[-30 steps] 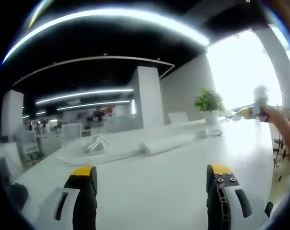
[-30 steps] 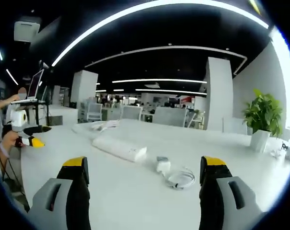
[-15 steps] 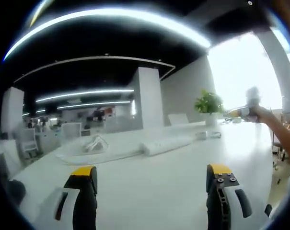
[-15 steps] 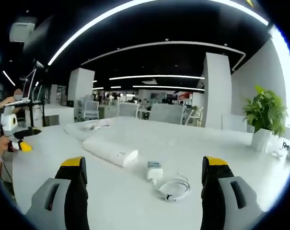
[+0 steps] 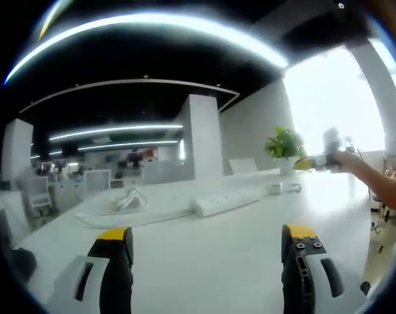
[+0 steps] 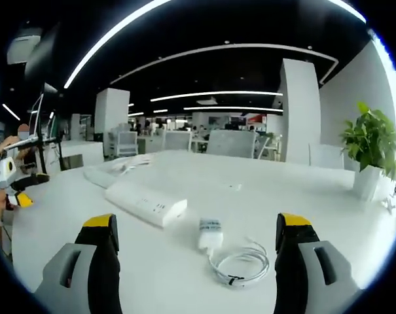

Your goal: Straighten the power strip on the desk, plug the charger into it

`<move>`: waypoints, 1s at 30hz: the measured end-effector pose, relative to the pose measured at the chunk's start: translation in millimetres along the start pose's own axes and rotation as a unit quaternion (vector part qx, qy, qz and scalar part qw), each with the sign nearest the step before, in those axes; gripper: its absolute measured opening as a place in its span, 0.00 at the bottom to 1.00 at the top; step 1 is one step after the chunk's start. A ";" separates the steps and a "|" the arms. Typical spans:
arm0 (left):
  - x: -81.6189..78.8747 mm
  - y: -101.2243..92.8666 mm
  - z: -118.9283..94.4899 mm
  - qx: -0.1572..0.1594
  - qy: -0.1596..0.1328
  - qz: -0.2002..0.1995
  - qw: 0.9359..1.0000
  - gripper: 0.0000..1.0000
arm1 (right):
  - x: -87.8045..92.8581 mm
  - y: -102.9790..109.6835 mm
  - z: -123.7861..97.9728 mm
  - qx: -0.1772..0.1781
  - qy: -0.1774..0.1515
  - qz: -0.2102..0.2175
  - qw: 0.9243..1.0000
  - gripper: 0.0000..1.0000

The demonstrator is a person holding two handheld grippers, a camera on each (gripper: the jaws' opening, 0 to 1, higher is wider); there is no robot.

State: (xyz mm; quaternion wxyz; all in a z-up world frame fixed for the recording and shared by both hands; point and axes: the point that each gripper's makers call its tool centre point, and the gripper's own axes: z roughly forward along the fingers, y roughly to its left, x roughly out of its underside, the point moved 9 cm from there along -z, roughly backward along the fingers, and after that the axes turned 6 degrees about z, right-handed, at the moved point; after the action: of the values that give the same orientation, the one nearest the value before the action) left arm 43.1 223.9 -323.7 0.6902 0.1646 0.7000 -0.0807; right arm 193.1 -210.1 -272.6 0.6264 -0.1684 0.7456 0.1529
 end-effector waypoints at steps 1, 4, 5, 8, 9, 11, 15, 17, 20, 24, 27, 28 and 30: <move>0.3 -0.4 -0.2 0.000 -0.001 -0.001 1.000 0.97 | 0.7 0.0 1.6 0.000 0.002 -0.002 1.000 1.00; 1.6 -1.1 -0.3 0.001 0.000 -0.004 1.000 0.97 | 4.3 -1.8 8.9 0.000 0.013 -0.007 1.000 1.00; 2.0 -1.3 -0.3 0.002 0.001 -0.004 1.000 0.97 | 5.7 -2.5 11.0 0.000 0.016 -0.007 1.000 1.00; 2.6 -2.3 0.5 0.005 0.000 -0.005 1.000 0.97 | 9.2 -6.3 16.4 0.002 0.023 -0.004 1.000 1.00; 3.0 -2.6 0.9 0.006 0.001 -0.005 1.000 0.97 | 9.8 -7.0 17.6 0.004 0.023 -0.001 1.000 1.00; 4.3 -3.4 2.6 0.009 0.003 -0.006 1.000 0.97 | 11.6 -7.7 22.9 0.008 0.024 0.001 1.000 1.00; 4.7 -4.7 3.9 0.011 0.004 -0.006 1.000 0.96 | 15.7 -6.4 34.0 0.007 0.042 -0.023 0.999 1.00; 4.7 -4.2 3.6 0.009 0.002 -0.008 1.000 0.96 | 18.1 -5.2 39.0 0.007 0.049 -0.035 0.998 0.99; 4.7 -3.7 3.1 0.009 0.000 -0.013 1.000 0.96 | 20.4 -2.8 40.8 0.007 0.055 -0.041 0.998 0.98; 5.3 -4.0 4.0 0.011 0.002 -0.011 1.000 0.96 | 24.2 -7.6 49.8 0.010 0.059 -0.049 0.997 0.95; 5.4 -4.2 4.5 0.013 0.002 -0.011 1.000 0.96 | 26.4 -9.3 53.6 0.011 0.064 -0.055 0.996 0.93; 5.4 -4.2 4.6 0.013 0.002 -0.013 1.000 0.96 | 27.0 -10.6 55.2 0.013 0.064 -0.055 0.996 0.92; 5.3 -3.8 4.8 0.013 0.001 -0.014 1.000 0.96 | 27.3 -13.3 59.5 0.013 0.062 -0.047 0.997 0.90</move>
State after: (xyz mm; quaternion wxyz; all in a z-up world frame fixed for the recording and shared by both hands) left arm 46.4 219.3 -329.6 0.6859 0.1640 0.7020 -0.0994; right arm 247.2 -197.6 -309.7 0.5873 -0.2048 0.7763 0.1028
